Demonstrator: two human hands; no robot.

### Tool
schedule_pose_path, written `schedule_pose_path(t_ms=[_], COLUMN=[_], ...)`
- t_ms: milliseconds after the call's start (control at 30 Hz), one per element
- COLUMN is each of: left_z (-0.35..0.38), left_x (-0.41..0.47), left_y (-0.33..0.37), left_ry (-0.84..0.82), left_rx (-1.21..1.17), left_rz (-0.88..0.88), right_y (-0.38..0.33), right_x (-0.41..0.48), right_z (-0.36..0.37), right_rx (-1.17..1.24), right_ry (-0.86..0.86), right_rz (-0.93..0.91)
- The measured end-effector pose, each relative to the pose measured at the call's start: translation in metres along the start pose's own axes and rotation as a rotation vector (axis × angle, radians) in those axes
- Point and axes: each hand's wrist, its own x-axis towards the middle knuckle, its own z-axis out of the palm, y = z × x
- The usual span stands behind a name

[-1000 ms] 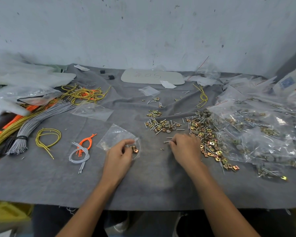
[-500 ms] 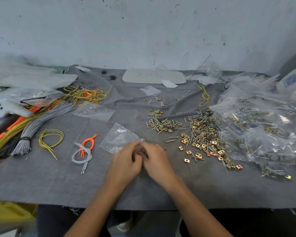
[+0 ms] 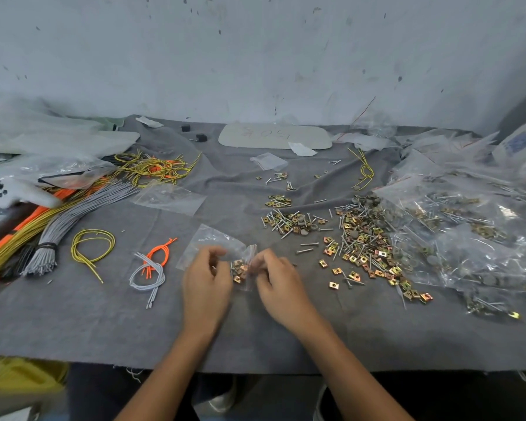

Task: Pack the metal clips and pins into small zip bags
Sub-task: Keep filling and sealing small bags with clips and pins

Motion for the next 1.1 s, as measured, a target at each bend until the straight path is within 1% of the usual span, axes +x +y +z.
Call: schedule_pose_path(t_ms=[67,133,167,233,333,400,467,533,600,667,800,833,933,1000,1033,1100], left_z=[0.003,0.005,0.005,0.007,0.010,0.012,0.012,0.011,0.011,0.011,0.010,0.010,0.009,0.010,0.010,0.010], left_x=[0.001,-0.001,-0.002,-0.004,-0.003,-0.003,-0.002,0.000,0.000,0.000,0.000,0.000,0.000,0.001,0.001,0.001], left_y=[-0.002,-0.002,-0.002,-0.003,-0.005,-0.005,-0.005,-0.004,-0.004,-0.003,-0.004,-0.005,-0.006,-0.006,-0.006,-0.006], left_ry=[-0.108,-0.152,-0.156,-0.168,-0.209,-0.244,-0.265,-0.272,-0.276,-0.273,-0.276,-0.276,-0.273,-0.272,-0.271,-0.270], left_rx=[0.047,0.117,0.154,0.192,0.253,0.321,0.338,0.315,0.304,0.303,0.321,0.330,0.335,0.326,0.321,0.314], left_rz=[0.046,0.111,0.149,0.190,0.204,0.203,0.165,0.123,0.113,0.120,0.120,0.119,0.113,0.106,0.102,0.099], right_y=[-0.001,-0.001,-0.002,0.000,0.017,0.035,0.055,0.072,0.083,0.089,0.090,0.090,0.089,0.085,0.082,0.078], right_x=[0.000,0.000,0.000,0.002,0.015,0.033,0.054,0.075,0.091,0.100,0.108,0.109,0.111,0.116,0.120,0.129], right_z=[-0.001,-0.001,-0.001,-0.005,-0.025,-0.047,-0.071,-0.089,-0.097,-0.098,-0.100,-0.102,-0.106,-0.104,-0.102,-0.098], right_rx=[-0.018,0.018,0.081,0.166,0.045,-0.075,-0.205,-0.376,-0.569,-0.674,-0.703,-0.666,-0.457,-0.421,-0.442,-0.563], right_ry=[-0.038,-0.055,-0.041,0.042,0.146,0.172,0.192,0.147,0.032,-0.050,-0.052,-0.025,0.060,0.001,-0.058,-0.180], right_rz=[-0.048,-0.055,-0.029,0.047,0.055,0.083,0.135,0.184,0.205,0.197,0.200,0.212,0.217,0.139,0.105,0.093])
